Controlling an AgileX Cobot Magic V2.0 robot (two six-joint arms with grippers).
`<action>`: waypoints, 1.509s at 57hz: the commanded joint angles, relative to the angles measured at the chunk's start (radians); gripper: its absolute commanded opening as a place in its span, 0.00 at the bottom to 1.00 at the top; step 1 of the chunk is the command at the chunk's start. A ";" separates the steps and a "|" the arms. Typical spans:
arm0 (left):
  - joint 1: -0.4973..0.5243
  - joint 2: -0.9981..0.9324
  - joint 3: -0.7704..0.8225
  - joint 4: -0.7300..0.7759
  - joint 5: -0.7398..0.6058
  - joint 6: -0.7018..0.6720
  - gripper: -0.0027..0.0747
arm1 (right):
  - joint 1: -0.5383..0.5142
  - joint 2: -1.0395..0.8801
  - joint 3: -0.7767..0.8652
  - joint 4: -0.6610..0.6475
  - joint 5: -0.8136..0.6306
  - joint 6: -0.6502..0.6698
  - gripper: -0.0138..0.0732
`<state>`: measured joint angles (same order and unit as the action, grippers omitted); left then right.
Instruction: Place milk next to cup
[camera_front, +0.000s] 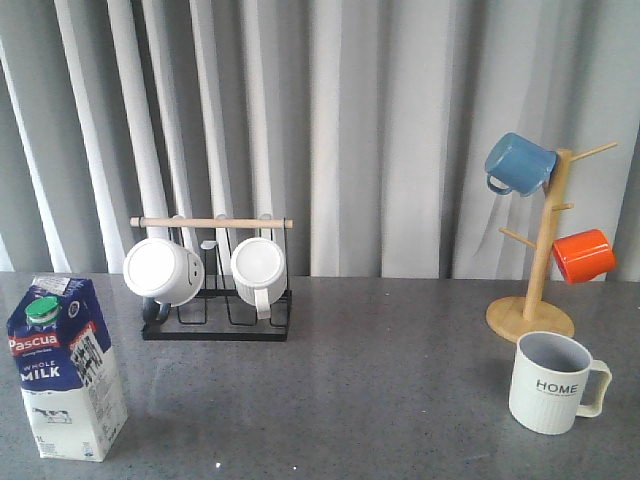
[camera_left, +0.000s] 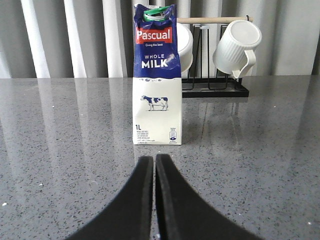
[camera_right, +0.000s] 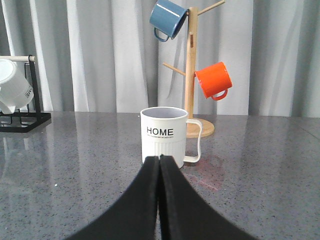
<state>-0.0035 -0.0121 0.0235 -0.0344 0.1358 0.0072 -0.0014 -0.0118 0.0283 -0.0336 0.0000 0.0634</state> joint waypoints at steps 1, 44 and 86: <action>0.001 -0.012 -0.021 -0.008 -0.067 -0.007 0.03 | -0.002 -0.014 0.009 -0.008 -0.074 -0.004 0.15; 0.001 0.208 -0.197 -0.011 -0.460 0.102 0.03 | -0.003 0.306 -0.100 0.369 -0.763 -0.273 0.15; 0.001 0.985 -0.755 -0.008 -0.355 -0.142 0.03 | -0.003 1.003 -0.866 0.215 0.068 -0.289 0.15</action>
<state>-0.0035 0.9817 -0.6943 -0.0373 -0.1322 -0.1166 -0.0014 0.9920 -0.7998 0.1738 0.1288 -0.2190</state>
